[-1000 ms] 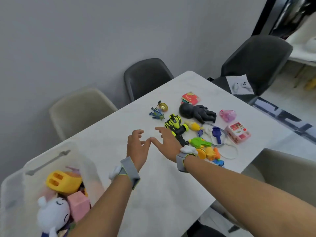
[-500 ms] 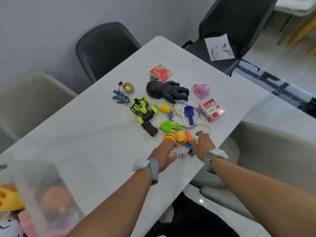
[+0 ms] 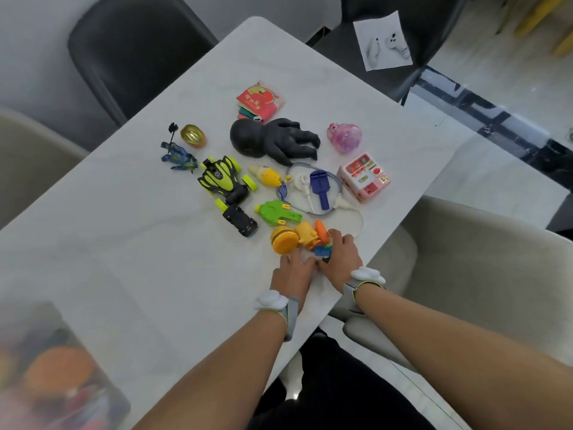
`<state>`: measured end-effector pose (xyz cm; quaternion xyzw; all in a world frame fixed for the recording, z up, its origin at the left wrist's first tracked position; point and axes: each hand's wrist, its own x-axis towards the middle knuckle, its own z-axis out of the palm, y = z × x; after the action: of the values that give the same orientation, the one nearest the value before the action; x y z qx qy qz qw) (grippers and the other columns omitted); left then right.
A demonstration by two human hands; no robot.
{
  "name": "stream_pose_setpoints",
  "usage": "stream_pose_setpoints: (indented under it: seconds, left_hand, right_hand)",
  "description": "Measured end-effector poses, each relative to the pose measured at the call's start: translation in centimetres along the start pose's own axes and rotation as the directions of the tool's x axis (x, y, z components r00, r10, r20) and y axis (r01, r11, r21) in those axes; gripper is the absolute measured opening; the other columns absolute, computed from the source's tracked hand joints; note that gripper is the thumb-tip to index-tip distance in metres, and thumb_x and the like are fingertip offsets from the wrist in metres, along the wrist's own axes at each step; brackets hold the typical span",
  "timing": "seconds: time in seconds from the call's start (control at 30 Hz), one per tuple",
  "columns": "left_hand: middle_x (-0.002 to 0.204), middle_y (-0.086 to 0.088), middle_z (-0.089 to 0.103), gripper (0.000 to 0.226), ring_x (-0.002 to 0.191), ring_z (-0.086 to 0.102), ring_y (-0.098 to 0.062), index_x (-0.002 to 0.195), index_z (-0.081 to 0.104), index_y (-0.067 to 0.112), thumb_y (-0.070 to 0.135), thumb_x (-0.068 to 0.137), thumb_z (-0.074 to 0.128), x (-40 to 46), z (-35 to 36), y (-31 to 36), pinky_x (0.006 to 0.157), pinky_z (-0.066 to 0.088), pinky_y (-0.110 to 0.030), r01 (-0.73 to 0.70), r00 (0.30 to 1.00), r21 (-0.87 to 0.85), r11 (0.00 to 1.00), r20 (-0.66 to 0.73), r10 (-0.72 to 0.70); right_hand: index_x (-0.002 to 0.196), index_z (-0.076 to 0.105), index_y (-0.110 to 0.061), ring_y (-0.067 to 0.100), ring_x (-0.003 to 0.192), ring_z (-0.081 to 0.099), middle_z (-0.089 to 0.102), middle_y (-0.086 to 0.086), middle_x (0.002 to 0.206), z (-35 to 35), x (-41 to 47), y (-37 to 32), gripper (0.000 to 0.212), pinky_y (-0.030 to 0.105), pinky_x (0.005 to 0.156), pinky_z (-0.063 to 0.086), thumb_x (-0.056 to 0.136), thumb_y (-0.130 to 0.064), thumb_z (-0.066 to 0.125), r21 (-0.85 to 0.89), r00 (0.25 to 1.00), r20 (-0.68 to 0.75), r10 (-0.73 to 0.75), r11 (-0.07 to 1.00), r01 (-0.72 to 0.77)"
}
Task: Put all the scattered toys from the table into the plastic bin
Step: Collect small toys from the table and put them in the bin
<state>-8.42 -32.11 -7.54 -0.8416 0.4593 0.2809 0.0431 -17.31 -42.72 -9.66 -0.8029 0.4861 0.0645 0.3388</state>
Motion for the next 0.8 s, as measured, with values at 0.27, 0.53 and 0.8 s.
stream_pose_setpoints:
  seconds: [0.27,0.53,0.8]
  left_hand:
    - [0.129,-0.012,0.039,0.045,0.108,0.051,-0.033,0.129,0.042,0.019,0.047,0.095,0.052,-0.2,0.6,-1.4,0.069,0.045,-0.039,0.146,0.989,-0.051,0.988,0.034,-0.145]
    - [0.112,-0.005,0.056,0.050,0.102,0.053,-0.029,0.128,0.042,0.021,0.037,0.082,0.054,-1.6,-0.3,-2.7,0.066,0.039,-0.035,0.159,0.987,-0.083,0.984,-0.003,-0.160]
    - [0.106,-0.005,0.055,0.039,0.102,0.051,-0.029,0.125,0.052,0.026,0.039,0.089,0.057,-1.2,-2.0,-1.2,0.073,0.044,-0.039,0.057,0.982,-0.139,0.989,-0.172,-0.081]
  right_hand:
    - [0.115,0.048,-0.016,0.030,0.098,0.053,0.051,0.007,0.112,1.5,0.1,-0.1,0.052,0.036,0.075,0.045,0.072,-0.024,0.077,0.092,0.992,-0.035,0.122,0.989,-0.119]
    - [0.106,0.059,-0.011,0.033,0.103,0.054,0.056,0.013,0.109,1.5,0.3,-1.3,0.033,0.037,0.079,0.045,0.079,-0.024,0.072,0.079,0.973,0.006,0.231,0.970,-0.231]
    - [0.103,0.059,-0.010,0.033,0.094,0.058,0.050,0.013,0.112,0.8,0.9,-2.1,0.033,0.034,0.077,0.046,0.078,-0.025,0.075,0.054,0.976,0.041,0.214,0.975,-0.216]
